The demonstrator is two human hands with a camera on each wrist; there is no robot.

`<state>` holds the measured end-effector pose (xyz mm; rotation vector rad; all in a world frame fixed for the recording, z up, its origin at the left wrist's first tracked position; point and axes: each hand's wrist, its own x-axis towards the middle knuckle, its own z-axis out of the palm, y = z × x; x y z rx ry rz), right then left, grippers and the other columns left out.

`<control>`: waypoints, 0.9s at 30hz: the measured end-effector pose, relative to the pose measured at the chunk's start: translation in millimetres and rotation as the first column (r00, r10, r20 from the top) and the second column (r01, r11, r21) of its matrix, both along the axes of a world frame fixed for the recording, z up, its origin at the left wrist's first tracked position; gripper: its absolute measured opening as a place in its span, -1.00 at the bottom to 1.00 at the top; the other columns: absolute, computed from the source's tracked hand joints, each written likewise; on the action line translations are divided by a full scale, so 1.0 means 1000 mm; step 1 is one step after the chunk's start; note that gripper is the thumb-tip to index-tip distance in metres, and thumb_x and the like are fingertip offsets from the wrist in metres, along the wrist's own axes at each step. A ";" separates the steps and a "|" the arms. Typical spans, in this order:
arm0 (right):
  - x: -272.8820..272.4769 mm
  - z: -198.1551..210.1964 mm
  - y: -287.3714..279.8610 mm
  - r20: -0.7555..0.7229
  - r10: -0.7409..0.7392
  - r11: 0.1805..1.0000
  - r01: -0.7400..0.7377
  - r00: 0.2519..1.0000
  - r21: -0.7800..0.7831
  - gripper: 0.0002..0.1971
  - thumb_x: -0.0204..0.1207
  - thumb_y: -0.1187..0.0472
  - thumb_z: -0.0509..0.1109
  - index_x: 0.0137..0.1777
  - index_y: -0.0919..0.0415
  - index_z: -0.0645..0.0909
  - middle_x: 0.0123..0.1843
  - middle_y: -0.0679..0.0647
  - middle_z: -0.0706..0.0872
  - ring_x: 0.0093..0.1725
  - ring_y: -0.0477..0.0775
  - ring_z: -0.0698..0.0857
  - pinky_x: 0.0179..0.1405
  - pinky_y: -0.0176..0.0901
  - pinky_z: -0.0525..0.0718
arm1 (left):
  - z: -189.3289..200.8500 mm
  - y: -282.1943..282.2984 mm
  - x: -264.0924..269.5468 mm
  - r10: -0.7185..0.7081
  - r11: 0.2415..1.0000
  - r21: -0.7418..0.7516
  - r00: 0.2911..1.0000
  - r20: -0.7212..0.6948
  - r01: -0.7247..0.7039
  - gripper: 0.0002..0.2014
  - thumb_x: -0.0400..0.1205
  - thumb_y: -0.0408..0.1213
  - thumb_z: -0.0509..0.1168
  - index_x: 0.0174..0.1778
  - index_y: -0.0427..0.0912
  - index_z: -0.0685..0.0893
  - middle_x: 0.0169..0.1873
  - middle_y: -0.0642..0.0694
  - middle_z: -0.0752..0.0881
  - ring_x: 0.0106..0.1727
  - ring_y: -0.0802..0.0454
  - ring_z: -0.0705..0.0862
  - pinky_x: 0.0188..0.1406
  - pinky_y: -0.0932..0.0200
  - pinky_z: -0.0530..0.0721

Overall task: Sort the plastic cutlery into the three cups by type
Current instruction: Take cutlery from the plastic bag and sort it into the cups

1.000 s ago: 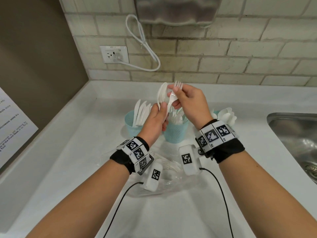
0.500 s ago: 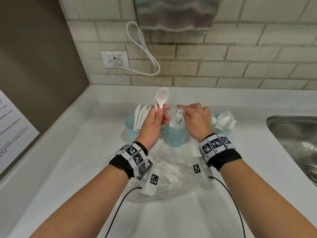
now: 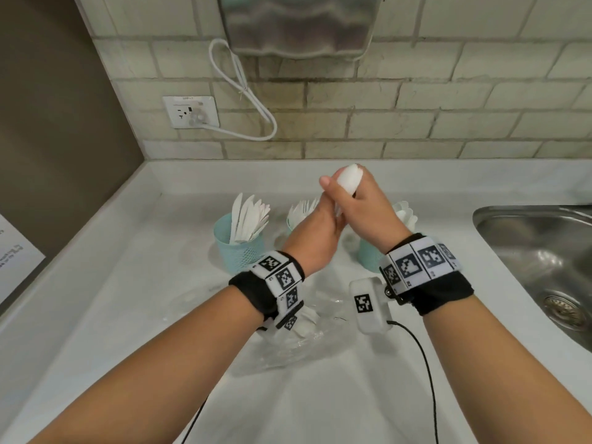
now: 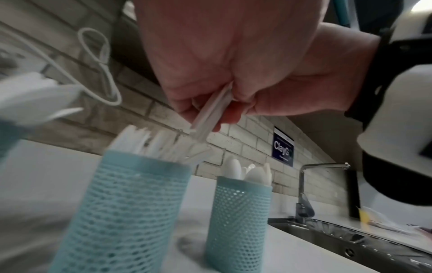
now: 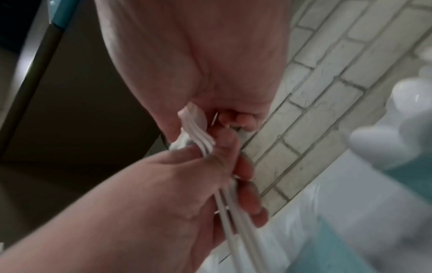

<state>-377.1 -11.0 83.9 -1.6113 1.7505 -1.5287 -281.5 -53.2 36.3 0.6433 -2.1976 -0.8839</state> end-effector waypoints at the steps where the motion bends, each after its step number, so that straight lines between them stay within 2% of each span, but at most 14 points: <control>1: -0.007 0.000 0.001 -0.008 -0.012 1.000 0.012 1.000 0.015 -0.82 0.58 -0.01 0.33 -0.14 0.06 0.49 -0.08 0.16 0.62 -0.09 0.02 0.62 -0.05 -0.26 0.57 | 0.000 0.001 -0.010 -0.014 1.000 -0.007 1.000 0.012 0.014 -0.40 0.68 -0.17 0.02 0.65 0.01 -0.02 0.11 -0.23 0.64 -0.15 0.03 0.62 -0.13 0.02 0.68; 3: -0.024 0.003 0.005 0.007 -0.043 0.999 0.043 0.999 0.032 -0.77 0.64 0.04 0.27 -0.19 0.13 0.42 -0.26 0.00 0.52 -0.30 -0.17 0.52 -0.29 -0.48 0.45 | 0.004 0.004 -0.027 -0.010 1.000 0.006 0.997 0.082 0.009 -0.55 0.68 -0.16 0.10 0.49 -0.18 0.27 0.07 -0.26 0.64 -0.08 -0.06 0.65 -0.06 -0.04 0.69; 5: -0.045 0.007 0.011 -0.002 -0.108 0.994 0.108 0.994 0.014 -0.65 0.66 0.08 0.24 -0.36 0.08 0.30 -0.43 -0.07 0.36 -0.49 -0.23 0.36 -0.46 -0.44 0.36 | 0.008 0.011 -0.039 0.065 0.996 -0.073 0.958 0.278 -0.047 -0.68 0.68 -0.14 0.20 0.21 -0.31 0.45 0.04 -0.23 0.62 0.06 -0.19 0.64 0.00 -0.05 0.62; 8: -0.074 0.007 0.021 -0.004 -0.219 0.976 0.219 0.976 0.015 -0.53 0.68 0.11 0.22 -0.48 0.08 0.19 -0.52 -0.01 0.23 -0.64 -0.16 0.25 -0.60 -0.38 0.21 | -0.001 0.019 -0.050 0.289 0.896 -0.444 0.780 0.554 -0.017 -0.61 0.66 -0.06 0.21 0.28 -0.26 0.50 0.21 -0.21 0.53 0.28 -0.18 0.47 0.22 -0.02 0.39; 10: -0.093 -0.001 0.024 0.031 -0.302 0.952 0.300 0.953 0.054 -0.56 0.66 0.04 0.22 -0.44 0.12 0.25 -0.51 0.06 0.29 -0.58 -0.10 0.34 -0.52 -0.22 0.35 | -0.010 0.018 -0.057 0.377 0.810 -0.584 0.717 0.586 0.052 -0.57 0.64 -0.02 0.19 0.32 -0.22 0.51 0.26 -0.19 0.48 0.32 -0.17 0.39 0.30 -0.04 0.27; 12: -0.106 -0.009 0.027 0.080 -0.378 0.926 0.375 0.922 0.049 -0.65 0.64 -0.01 0.23 -0.28 0.21 0.39 -0.42 0.16 0.43 -0.45 0.08 0.48 -0.40 -0.09 0.48 | -0.014 0.016 -0.061 0.393 0.790 -0.610 0.707 0.588 0.069 -0.58 0.63 0.01 0.19 0.30 -0.18 0.54 0.24 -0.17 0.48 0.31 -0.16 0.38 0.32 -0.06 0.24; 13: -0.110 -0.013 0.027 0.102 -0.413 0.911 0.411 0.905 0.043 -0.69 0.63 -0.03 0.24 -0.16 0.23 0.41 -0.34 0.16 0.49 -0.41 0.10 0.52 -0.38 -0.10 0.54 | -0.016 0.014 -0.063 0.397 0.788 -0.612 0.710 0.582 0.061 -0.58 0.62 0.03 0.19 0.29 -0.16 0.55 0.22 -0.17 0.49 0.29 -0.16 0.39 0.32 -0.07 0.23; 16: -0.115 -0.022 0.030 0.176 -0.415 0.910 0.411 0.893 0.059 -0.76 0.64 0.02 0.25 0.01 0.21 0.37 -0.18 0.09 0.52 -0.32 -0.01 0.57 -0.59 -0.31 0.62 | -0.018 0.012 -0.066 0.394 0.803 -0.596 0.735 0.551 0.017 -0.57 0.62 0.10 0.19 0.22 -0.14 0.60 0.15 -0.17 0.53 0.25 -0.18 0.42 0.29 -0.07 0.24; 17: -0.115 -0.026 0.031 0.177 -0.398 0.918 0.390 0.900 0.080 -0.76 0.64 0.03 0.26 0.03 0.20 0.37 -0.19 0.07 0.52 -0.32 -0.03 0.57 -0.57 -0.31 0.63 | -0.020 0.012 -0.066 0.384 0.812 -0.584 0.752 0.535 0.000 -0.58 0.62 0.11 0.19 0.21 -0.13 0.62 0.13 -0.18 0.54 0.24 -0.19 0.43 0.28 -0.07 0.23; 20: -0.120 -0.042 0.026 0.122 -0.339 0.933 0.317 0.933 0.170 -0.74 0.61 -0.02 0.28 -0.07 0.20 0.46 -0.29 0.03 0.57 -0.34 -0.04 0.57 -0.32 -0.10 0.58 | -0.023 0.010 -0.066 0.372 0.828 -0.559 0.784 0.497 -0.039 -0.58 0.62 0.14 0.18 0.20 -0.07 0.65 0.15 -0.16 0.55 0.25 -0.18 0.44 0.27 -0.07 0.22; 22: -0.117 -0.052 0.022 0.087 -0.263 0.938 0.234 0.961 0.254 -0.69 0.59 -0.05 0.29 -0.12 0.24 0.51 -0.29 0.05 0.62 -0.30 -0.03 0.61 -0.27 -0.15 0.52 | -0.024 0.009 -0.066 0.384 0.827 -0.559 0.783 0.489 -0.055 -0.59 0.60 0.18 0.17 0.18 0.00 0.66 0.16 -0.11 0.55 0.28 -0.14 0.44 0.27 -0.04 0.20; 24: -0.116 -0.065 0.016 0.007 -0.200 0.923 0.186 0.980 0.337 -0.53 0.48 -0.19 0.28 -0.03 0.28 0.58 -0.15 0.10 0.73 -0.14 0.06 0.71 -0.11 -0.02 0.61 | -0.024 0.009 -0.066 0.396 0.821 -0.567 0.781 0.483 -0.066 -0.59 0.60 0.22 0.15 0.15 0.04 0.68 0.16 -0.08 0.56 0.28 -0.11 0.44 0.27 -0.03 0.18; 26: -0.117 -0.077 0.014 -0.086 -0.168 0.891 0.189 0.982 0.414 -0.43 0.37 -0.31 0.22 0.09 0.18 0.62 -0.01 0.13 0.77 0.03 0.17 0.73 0.13 0.18 0.63 | -0.024 0.010 -0.066 0.407 0.816 -0.574 0.774 0.485 -0.069 -0.57 0.60 0.24 0.13 0.14 0.04 0.68 0.17 -0.07 0.57 0.29 -0.09 0.44 0.28 -0.03 0.16; 27: -0.117 -0.081 0.012 -0.116 -0.172 0.882 0.205 0.978 0.425 -0.37 0.30 -0.37 0.22 0.12 0.14 0.60 0.03 0.13 0.76 0.07 0.19 0.72 0.18 0.23 0.63 | -0.024 0.009 -0.066 0.412 0.812 -0.580 0.771 0.486 -0.069 -0.57 0.60 0.24 0.12 0.14 0.04 0.68 0.17 -0.07 0.58 0.29 -0.09 0.44 0.28 -0.03 0.15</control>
